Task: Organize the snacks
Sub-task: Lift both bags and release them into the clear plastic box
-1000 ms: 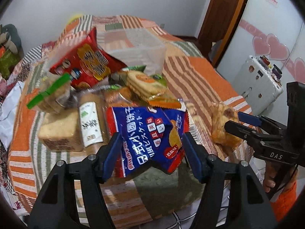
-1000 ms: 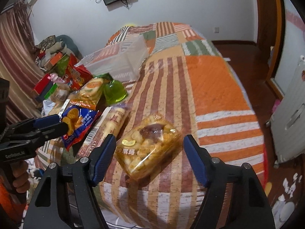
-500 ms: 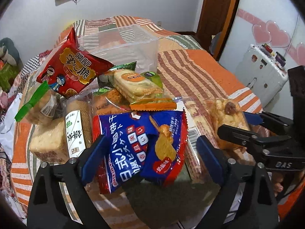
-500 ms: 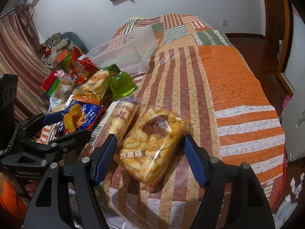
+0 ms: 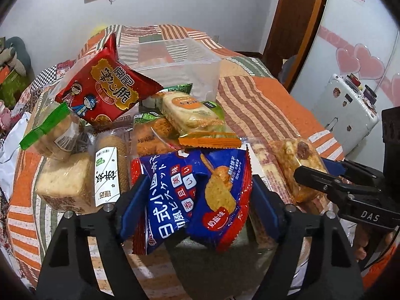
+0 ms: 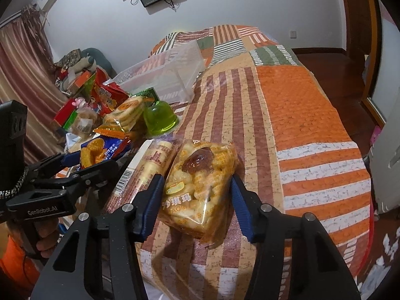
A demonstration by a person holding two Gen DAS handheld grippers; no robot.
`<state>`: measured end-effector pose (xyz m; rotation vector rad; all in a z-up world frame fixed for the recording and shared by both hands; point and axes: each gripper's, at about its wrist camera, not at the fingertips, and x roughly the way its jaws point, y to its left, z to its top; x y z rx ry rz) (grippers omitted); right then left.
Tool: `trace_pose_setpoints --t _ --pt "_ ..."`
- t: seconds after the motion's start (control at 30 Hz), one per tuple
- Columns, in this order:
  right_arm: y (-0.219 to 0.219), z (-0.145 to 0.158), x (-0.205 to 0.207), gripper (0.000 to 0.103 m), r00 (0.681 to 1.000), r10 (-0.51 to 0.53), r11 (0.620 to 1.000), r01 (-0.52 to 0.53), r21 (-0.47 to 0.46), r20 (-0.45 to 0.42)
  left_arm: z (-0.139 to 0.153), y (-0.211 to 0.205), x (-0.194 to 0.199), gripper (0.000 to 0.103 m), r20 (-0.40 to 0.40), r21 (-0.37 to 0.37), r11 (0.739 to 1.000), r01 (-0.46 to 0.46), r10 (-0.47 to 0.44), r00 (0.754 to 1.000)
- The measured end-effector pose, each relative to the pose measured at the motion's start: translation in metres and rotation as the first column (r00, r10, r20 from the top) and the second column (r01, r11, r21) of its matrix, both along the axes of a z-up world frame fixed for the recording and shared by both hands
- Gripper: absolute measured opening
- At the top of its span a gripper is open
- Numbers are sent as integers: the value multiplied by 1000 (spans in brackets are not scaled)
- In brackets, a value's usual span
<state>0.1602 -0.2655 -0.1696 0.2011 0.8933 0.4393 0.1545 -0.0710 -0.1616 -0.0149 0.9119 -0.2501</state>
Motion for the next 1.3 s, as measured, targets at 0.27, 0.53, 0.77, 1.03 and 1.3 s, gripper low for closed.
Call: trace_pose_setpoints --t 0.27,0.53,0.77,1.03,1.3 --pt "1 6 -1 48 1000 1 1000 -1 7 8 17 26 -9 67 2 -96 995 -16 16 1000" --pt "8 30 0 48 997 10 1000 -12 23 73 44 35 -23 65 76 -82 996 -37 43 996" --pt "23 50 9 48 990 26 999 -30 32 139 74 55 -31 65 172 -75 994 -82 94 981" --pt "42 75 23 48 974 37 998 -46 34 224 100 85 -22 65 264 -72 987 -145 159 951" --pt "63 90 40 48 958 42 998 -52 26 284 114 121 -1 65 308 -71 977 -200 212 927"
